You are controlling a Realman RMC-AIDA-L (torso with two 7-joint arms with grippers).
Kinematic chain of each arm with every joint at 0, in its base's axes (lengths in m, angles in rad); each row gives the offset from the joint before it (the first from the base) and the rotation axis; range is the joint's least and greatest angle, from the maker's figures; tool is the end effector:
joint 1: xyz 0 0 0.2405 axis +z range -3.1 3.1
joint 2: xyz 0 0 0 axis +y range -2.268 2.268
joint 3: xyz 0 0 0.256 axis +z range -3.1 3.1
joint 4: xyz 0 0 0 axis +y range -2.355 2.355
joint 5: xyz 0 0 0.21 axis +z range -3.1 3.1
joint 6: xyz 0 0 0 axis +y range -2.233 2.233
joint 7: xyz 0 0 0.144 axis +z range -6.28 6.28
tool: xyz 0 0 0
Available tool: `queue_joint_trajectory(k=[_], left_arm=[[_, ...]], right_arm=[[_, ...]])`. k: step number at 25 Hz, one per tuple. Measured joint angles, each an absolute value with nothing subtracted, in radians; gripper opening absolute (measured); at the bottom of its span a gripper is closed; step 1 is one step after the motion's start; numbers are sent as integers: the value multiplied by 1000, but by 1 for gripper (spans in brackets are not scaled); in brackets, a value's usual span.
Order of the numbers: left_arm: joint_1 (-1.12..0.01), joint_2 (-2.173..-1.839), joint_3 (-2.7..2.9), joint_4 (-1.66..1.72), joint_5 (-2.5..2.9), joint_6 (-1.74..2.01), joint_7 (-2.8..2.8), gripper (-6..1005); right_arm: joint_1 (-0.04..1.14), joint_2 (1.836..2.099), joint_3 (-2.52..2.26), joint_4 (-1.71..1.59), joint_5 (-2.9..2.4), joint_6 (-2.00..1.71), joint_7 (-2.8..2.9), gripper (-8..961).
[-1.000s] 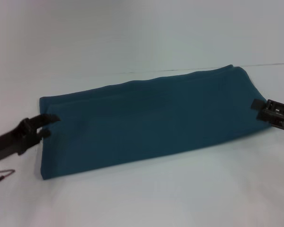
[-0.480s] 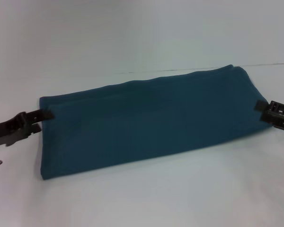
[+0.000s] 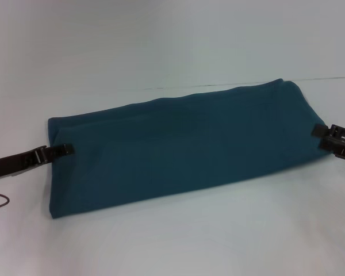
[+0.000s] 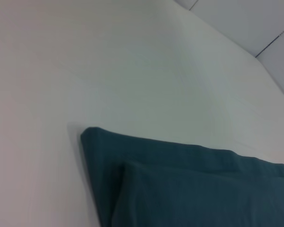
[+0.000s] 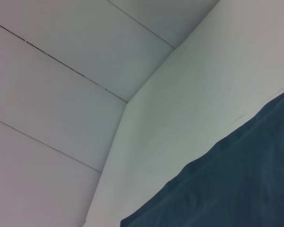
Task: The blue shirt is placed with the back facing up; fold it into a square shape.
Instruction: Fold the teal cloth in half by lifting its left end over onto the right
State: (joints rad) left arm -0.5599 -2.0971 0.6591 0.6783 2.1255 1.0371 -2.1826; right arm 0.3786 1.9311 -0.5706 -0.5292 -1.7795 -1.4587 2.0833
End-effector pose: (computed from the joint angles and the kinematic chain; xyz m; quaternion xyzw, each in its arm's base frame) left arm -0.3089 0.3836 0.0115 -0.7317 -0.5839 -0.2193 0.2750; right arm 0.3437 0.3150 0.0751 -0.6858 0.5988 0.3761 0.1725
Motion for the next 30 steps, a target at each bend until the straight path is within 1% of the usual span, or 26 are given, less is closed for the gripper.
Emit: queue_joint_trajectory(k=[7, 13, 22, 30], left_arm=[[-560, -2101, 661, 672, 2120, 1002, -2200, 697], [-560, -2117, 666, 668, 2123, 975, -2301, 698], [-550, -2134, 693, 676, 2125, 895, -2211, 690], [-546, -2135, 710, 670, 2136, 860, -2195, 690]], right_arm=[[374, 1931, -570, -529, -1779, -1459, 2082, 789], [371, 1931, -571, -529, -1779, -1459, 2083, 789], [367, 1931, -568, -529, -1779, -1450, 2084, 788], [366, 1931, -567, -529, -1779, -1446, 2086, 788]])
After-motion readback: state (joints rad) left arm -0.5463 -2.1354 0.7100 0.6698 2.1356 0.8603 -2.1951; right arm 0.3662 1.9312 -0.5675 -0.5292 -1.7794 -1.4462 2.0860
